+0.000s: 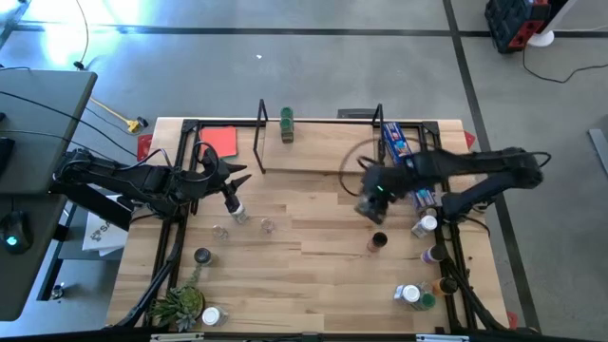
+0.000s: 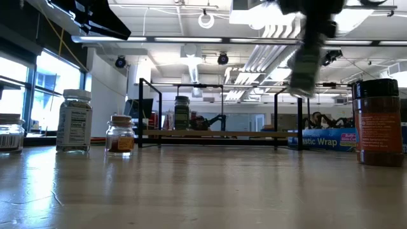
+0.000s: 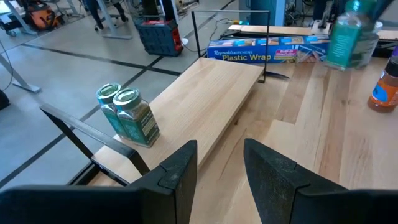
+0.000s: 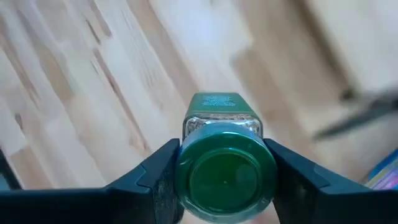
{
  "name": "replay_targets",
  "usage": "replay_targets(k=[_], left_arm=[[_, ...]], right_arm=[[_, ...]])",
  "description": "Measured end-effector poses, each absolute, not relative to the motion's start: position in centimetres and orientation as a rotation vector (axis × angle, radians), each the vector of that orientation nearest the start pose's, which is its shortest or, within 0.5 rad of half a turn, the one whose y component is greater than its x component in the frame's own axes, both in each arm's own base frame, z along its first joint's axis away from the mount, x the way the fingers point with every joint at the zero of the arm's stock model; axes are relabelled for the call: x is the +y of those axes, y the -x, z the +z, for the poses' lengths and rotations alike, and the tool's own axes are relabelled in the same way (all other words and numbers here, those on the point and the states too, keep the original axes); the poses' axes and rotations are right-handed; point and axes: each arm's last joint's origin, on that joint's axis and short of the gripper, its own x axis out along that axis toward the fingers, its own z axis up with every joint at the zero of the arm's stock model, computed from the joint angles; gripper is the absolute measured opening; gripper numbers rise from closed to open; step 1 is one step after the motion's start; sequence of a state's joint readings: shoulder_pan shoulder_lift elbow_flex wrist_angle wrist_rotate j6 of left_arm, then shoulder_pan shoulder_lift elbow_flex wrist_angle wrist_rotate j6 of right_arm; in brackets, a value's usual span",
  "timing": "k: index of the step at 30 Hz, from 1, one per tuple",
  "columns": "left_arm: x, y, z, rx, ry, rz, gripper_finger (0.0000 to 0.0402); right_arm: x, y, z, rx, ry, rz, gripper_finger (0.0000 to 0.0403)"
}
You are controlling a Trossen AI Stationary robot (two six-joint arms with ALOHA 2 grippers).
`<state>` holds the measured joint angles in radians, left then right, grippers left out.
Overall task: Shelf spices
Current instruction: Put the top green seasoning bottle on the shelf aligned with the other green seasoning bottles
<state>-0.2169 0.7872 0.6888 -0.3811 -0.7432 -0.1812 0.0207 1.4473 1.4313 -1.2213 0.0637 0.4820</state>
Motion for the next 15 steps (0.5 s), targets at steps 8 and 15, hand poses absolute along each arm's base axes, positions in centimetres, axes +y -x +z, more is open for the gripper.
replay_targets(k=[8,15], left_arm=[[-1.6,-16.3,28.6,0.381,-0.071,0.548,0.0127],[-1.6,-16.3,28.6,0.382,-0.073,0.547,0.0127]], right_arm=[[-6.1,-37.4,35.3,1.184,-0.051,-0.207,0.0185],[-11.3,-43.6,32.2,1.161,0.103,-0.132,0.0185]])
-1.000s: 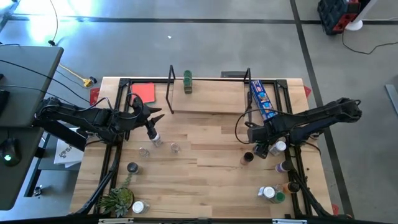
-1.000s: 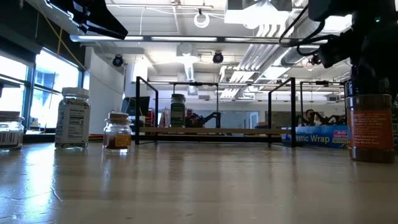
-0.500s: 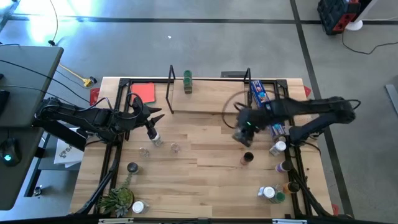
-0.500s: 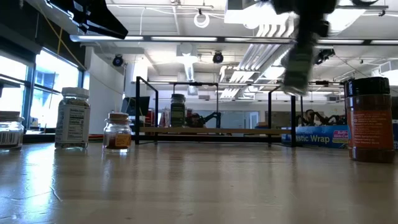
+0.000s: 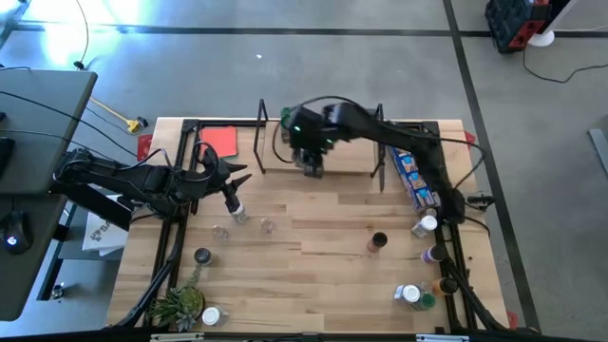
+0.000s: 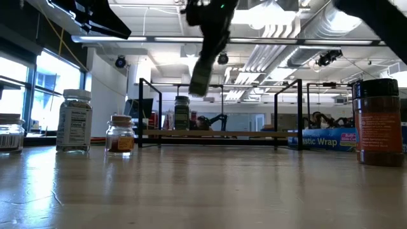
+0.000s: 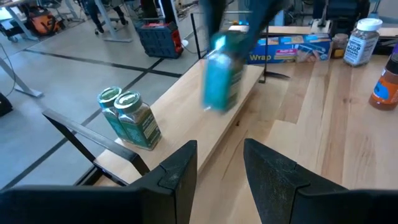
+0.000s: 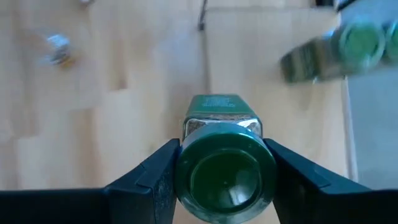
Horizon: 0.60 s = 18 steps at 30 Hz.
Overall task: Shelf spices
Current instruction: Put the top green seasoning bottle on the shelf aligned with the other green seasoning bottles
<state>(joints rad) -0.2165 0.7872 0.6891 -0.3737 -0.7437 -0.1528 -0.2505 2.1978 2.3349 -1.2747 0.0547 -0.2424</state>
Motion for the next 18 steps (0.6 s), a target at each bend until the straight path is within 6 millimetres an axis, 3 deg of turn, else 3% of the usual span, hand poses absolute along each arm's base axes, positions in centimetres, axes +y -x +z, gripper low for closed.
replay_targets(k=[7,18], left_arm=[[-1.6,-16.4,28.7,0.369,-0.064,0.546,0.0127],[-1.6,-16.4,28.8,0.352,-0.049,0.547,0.0127]], right_arm=[[-13.5,-45.3,28.1,1.170,0.132,-0.089,0.0185],[-14.8,-46.3,26.7,1.130,0.154,-0.083,0.0185]])
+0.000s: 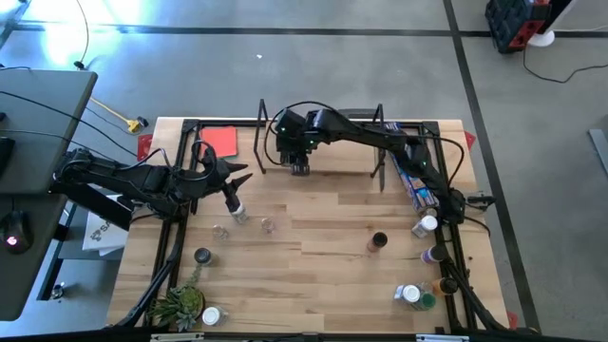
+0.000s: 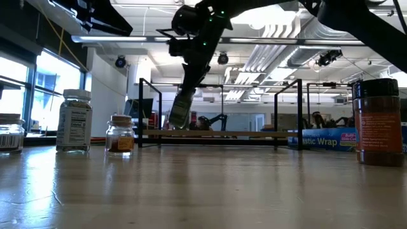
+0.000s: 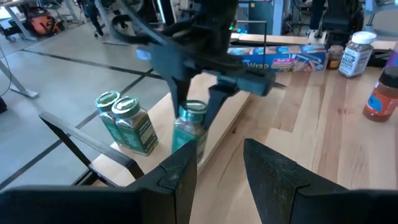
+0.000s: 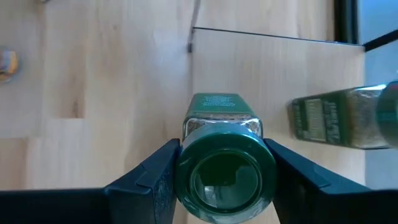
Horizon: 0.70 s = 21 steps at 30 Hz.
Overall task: Shelf spices
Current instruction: Put the top green seasoning bottle on the shelf aligned with the other green seasoning bottles
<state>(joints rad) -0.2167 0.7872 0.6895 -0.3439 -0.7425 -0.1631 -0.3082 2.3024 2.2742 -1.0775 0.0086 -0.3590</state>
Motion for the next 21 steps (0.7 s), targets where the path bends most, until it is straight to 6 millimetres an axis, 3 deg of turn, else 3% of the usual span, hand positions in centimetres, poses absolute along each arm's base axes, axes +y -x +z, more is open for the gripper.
replay_targets(k=[4,11,21], left_arm=[[-1.6,-16.4,28.8,0.352,-0.048,0.547,0.0127],[-1.6,-16.4,28.8,0.353,-0.049,0.545,0.0127],[-1.6,-16.4,28.8,0.354,-0.048,0.543,0.0127]], right_arm=[[-15.3,-46.4,26.4,1.128,0.160,-0.093,0.0186],[-15.7,-46.9,26.6,1.067,0.175,-0.107,0.0231],[-16.1,-47.3,27.0,1.017,0.251,-0.161,0.0238]])
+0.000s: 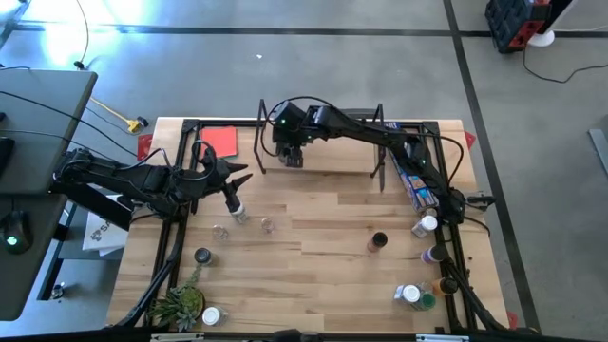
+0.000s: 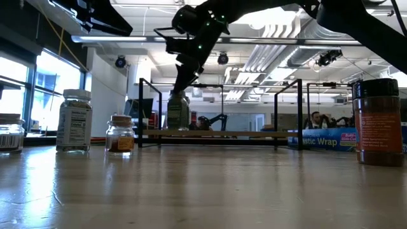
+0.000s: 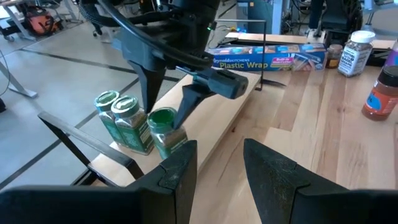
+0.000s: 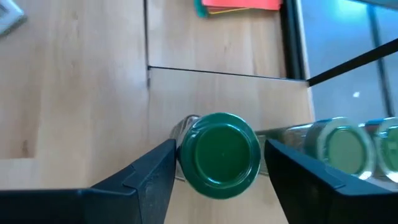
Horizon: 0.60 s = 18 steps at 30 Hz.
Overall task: Shelf spices
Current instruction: Put the top green seasoning bottle on the shelf aligned with the other green seasoning bottles
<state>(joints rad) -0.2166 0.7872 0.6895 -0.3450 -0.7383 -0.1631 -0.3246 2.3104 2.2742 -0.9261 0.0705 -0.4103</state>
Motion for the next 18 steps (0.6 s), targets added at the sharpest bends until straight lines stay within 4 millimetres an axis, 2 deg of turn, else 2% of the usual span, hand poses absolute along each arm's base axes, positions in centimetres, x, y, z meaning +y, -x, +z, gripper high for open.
replay_targets(k=[4,7,10,13,15,18], left_arm=[[-1.6,-16.4,28.8,0.354,-0.048,0.543,0.0127],[-1.6,-16.4,28.8,0.354,-0.048,0.543,0.0127],[-1.6,-16.4,28.8,0.354,-0.048,0.543,0.0127],[-1.6,-16.4,28.8,0.354,-0.048,0.543,0.0127],[-1.6,-16.4,28.8,0.354,-0.047,0.543,0.0127],[-1.6,-16.4,28.8,0.355,-0.048,0.543,0.0127]], right_arm=[[-16.4,-47.4,27.5,1.014,0.292,-0.209,0.0239],[-16.0,-47.4,29.0,0.984,0.333,-0.241,0.0235],[-14.9,-47.2,31.0,0.932,0.357,-0.230,0.0225],[-13.3,-47.1,32.1,0.885,0.336,-0.147,0.0210],[-12.1,-47.3,31.6,0.888,0.306,-0.069,0.0198],[-10.6,-47.8,29.3,0.930,0.290,0.004,0.0175]])
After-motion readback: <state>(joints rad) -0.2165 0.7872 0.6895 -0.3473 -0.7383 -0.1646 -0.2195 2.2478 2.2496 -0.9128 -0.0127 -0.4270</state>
